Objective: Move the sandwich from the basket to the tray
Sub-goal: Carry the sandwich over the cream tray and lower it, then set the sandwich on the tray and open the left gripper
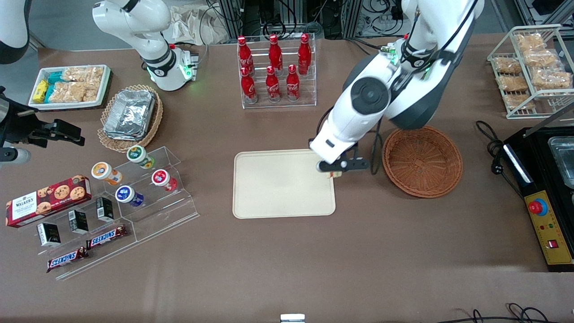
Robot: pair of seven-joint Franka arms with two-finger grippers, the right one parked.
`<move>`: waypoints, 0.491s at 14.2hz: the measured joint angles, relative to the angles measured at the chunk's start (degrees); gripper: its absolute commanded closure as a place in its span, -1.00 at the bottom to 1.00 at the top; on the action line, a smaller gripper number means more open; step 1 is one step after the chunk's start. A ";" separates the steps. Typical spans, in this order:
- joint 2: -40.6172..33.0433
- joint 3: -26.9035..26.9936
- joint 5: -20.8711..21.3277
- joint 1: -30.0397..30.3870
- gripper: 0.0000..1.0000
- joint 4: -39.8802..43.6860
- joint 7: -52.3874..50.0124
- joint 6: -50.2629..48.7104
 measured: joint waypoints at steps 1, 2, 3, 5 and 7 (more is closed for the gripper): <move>2.28 0.00 1.86 -0.56 1.00 0.04 -0.65 2.76; 4.49 0.00 3.93 -1.15 1.00 0.07 -1.65 5.38; 6.66 0.00 5.82 -1.71 1.00 0.11 -2.76 7.79; 10.78 0.00 7.96 -2.49 1.00 0.20 -3.69 12.08; 13.89 0.01 9.82 -2.63 1.00 0.28 -3.70 14.75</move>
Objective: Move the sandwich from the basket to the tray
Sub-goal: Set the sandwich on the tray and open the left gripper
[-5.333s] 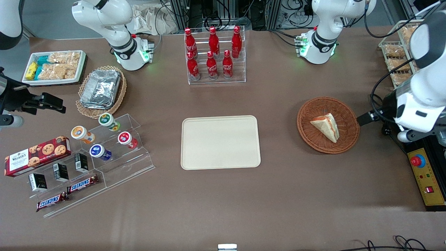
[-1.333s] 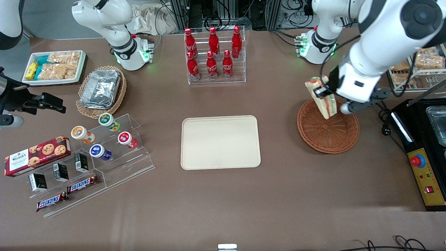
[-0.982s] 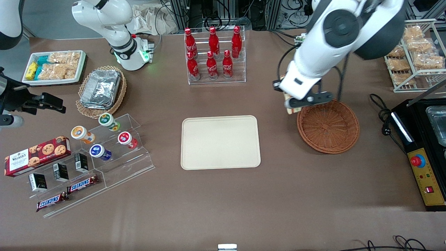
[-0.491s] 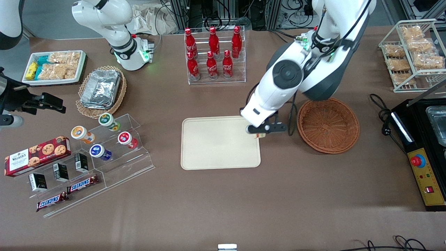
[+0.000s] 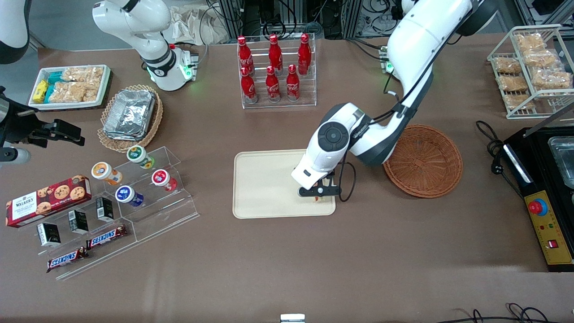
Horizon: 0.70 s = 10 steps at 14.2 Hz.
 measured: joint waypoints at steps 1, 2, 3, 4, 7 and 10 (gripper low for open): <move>1.16 0.00 1.15 0.00 1.00 0.03 0.00 0.50; 2.04 0.00 1.98 -0.07 1.00 0.06 -0.02 0.73; 2.62 0.00 2.33 -0.22 1.00 0.07 -0.02 0.83; 2.91 0.00 2.50 -0.42 0.66 0.07 -0.02 0.87; 2.95 -0.05 3.51 -1.18 -1.00 0.36 -0.03 0.85; 2.65 -0.08 5.57 -2.24 -1.00 1.51 -0.55 0.31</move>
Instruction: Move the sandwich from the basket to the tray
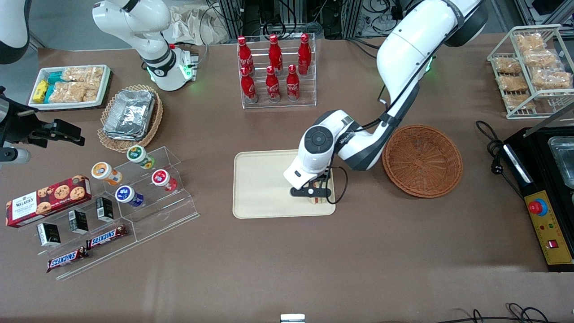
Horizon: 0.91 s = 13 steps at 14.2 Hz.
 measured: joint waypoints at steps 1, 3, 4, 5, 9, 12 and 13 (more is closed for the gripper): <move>-0.47 0.00 0.19 -0.06 -1.00 0.47 0.00 -0.70; -2.49 0.01 0.25 -0.04 -1.00 1.47 0.00 -2.48; -4.18 0.01 0.25 -0.02 -1.00 1.88 0.00 -3.66; -6.27 0.00 0.25 -0.02 -1.00 2.20 -0.01 -4.91; -16.83 0.11 -0.31 0.81 -1.00 2.88 -0.66 -11.67; -25.06 0.34 -0.34 4.47 -1.00 3.01 1.01 -21.85; -27.51 0.42 -0.70 6.34 -1.00 2.99 2.53 -24.68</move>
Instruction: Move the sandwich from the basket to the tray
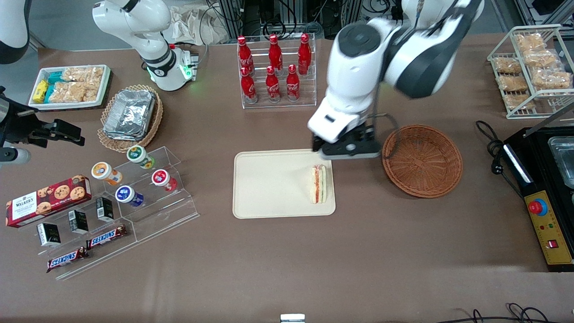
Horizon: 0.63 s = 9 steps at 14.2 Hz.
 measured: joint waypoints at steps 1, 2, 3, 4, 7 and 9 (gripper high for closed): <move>-2.20 0.08 -1.28 2.22 -1.00 -0.05 1.51 -2.56; -4.16 0.25 -2.86 4.51 -1.00 -0.13 3.30 -4.76; -5.92 1.00 -3.87 6.11 -1.00 -0.22 5.46 -6.71; -7.47 2.76 -4.15 6.64 -1.00 -0.41 8.22 -8.04; -12.02 11.80 -5.41 6.70 -1.00 -2.74 23.89 -9.03; -14.81 17.67 -7.26 7.02 -1.00 -5.61 32.84 -9.01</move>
